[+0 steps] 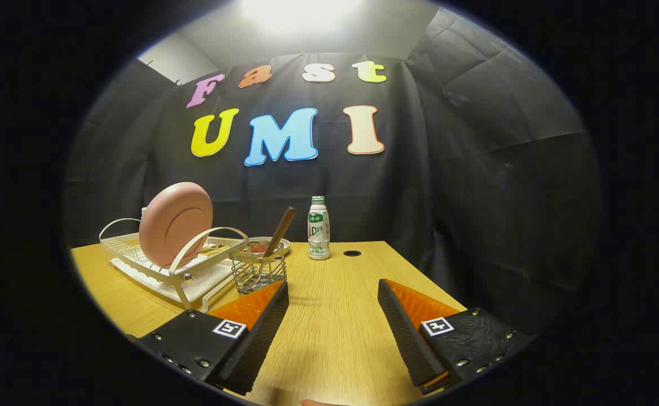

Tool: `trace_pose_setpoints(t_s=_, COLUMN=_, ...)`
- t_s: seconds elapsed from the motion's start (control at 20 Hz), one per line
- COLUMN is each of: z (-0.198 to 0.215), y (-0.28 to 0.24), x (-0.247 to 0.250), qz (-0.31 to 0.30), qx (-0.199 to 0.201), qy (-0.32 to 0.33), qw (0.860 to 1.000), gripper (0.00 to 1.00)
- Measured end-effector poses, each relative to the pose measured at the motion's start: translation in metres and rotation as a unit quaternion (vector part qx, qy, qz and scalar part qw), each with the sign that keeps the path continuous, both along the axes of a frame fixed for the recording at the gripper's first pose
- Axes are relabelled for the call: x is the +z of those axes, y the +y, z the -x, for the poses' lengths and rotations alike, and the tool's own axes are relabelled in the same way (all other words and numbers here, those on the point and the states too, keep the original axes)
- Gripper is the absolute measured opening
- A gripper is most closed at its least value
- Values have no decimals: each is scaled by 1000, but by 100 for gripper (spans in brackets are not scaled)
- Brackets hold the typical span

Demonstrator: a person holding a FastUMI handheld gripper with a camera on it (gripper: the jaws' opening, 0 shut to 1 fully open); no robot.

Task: Take the plate from the dish rack, then take the spoon from the basket and place it into the plate.

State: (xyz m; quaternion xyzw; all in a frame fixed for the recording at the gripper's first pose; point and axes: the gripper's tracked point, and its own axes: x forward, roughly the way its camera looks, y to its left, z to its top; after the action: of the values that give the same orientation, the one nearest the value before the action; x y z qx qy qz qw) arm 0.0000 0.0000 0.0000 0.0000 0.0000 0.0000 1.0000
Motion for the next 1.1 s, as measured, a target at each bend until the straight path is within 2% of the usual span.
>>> trace_pose_setpoints(t_s=0.15, z=-3, y=0, x=5, qz=0, qx=1, qy=-10, qw=1000, gripper=97)
trace_pose_setpoints(t_s=0.3, z=-33, y=3, x=17, qz=5, qx=3, qy=-25, qw=1000, gripper=97)
trace_pose_setpoints(t_s=0.45, z=-43, y=1, x=17, qz=-3, qx=5, qy=-22, qw=1000, gripper=98)
trace_pose_setpoints(t_s=0.75, z=-74, y=-27, x=51, qz=-37, qx=-34, qy=-62, qw=997, gripper=97)
trace_pose_setpoints(t_s=0.9, z=-70, y=-41, x=69, qz=-36, qx=-54, qy=-62, qw=996, gripper=97)
trace_pose_setpoints(t_s=1.1, z=-43, y=-46, x=97, qz=-17, qx=-63, qy=-50, qw=997, gripper=97)
